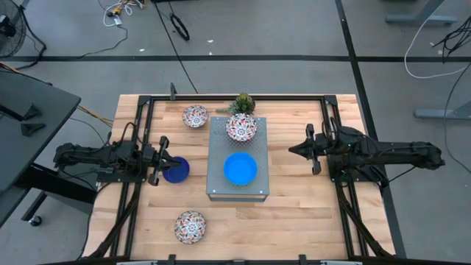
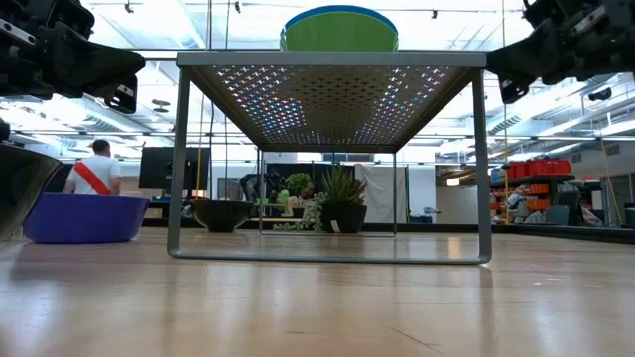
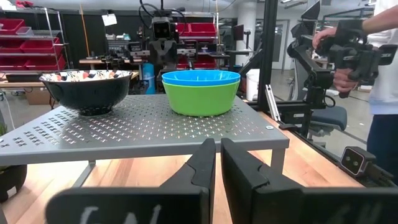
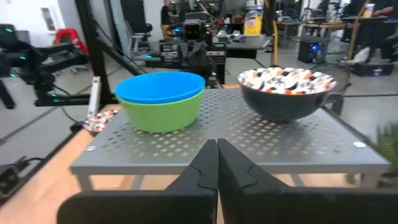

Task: Pick & Place Mini bowls
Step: Stack the top white patterned bowl on the other white patterned bowl on the shelf

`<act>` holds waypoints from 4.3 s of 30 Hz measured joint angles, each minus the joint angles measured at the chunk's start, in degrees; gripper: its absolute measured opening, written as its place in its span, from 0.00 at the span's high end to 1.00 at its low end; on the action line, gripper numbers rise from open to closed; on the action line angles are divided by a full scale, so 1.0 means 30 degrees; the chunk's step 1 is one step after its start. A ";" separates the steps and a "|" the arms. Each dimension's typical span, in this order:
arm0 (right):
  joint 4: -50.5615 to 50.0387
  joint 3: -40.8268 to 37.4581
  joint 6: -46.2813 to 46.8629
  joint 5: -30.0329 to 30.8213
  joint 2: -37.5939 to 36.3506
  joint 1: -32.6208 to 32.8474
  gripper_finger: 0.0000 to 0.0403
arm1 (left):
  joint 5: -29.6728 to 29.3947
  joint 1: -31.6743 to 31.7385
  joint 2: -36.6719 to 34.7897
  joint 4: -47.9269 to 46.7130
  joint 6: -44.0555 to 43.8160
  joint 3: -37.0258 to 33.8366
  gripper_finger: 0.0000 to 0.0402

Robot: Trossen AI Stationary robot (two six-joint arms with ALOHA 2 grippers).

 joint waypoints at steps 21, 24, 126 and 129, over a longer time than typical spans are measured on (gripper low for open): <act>0.1367 -0.3503 0.0805 0.1209 -0.4816 0.1525 1.00 | 0.0000 0.0000 -0.0002 0.0000 -0.0002 0.0000 0.93; 0.1370 -0.3909 0.0798 0.1209 -0.5275 0.1519 1.00 | 0.0004 0.0000 -0.0004 -0.0004 0.0000 0.0000 0.93; -0.0954 -0.4293 0.0790 0.1202 -0.6701 0.1518 0.97 | 0.0004 0.0000 -0.0004 0.1119 -0.2520 0.0000 0.93; -0.0954 -0.4293 0.0790 0.1202 -0.6701 0.1518 0.97 | 0.0007 0.0000 -0.0007 0.2076 -0.2851 0.0000 0.93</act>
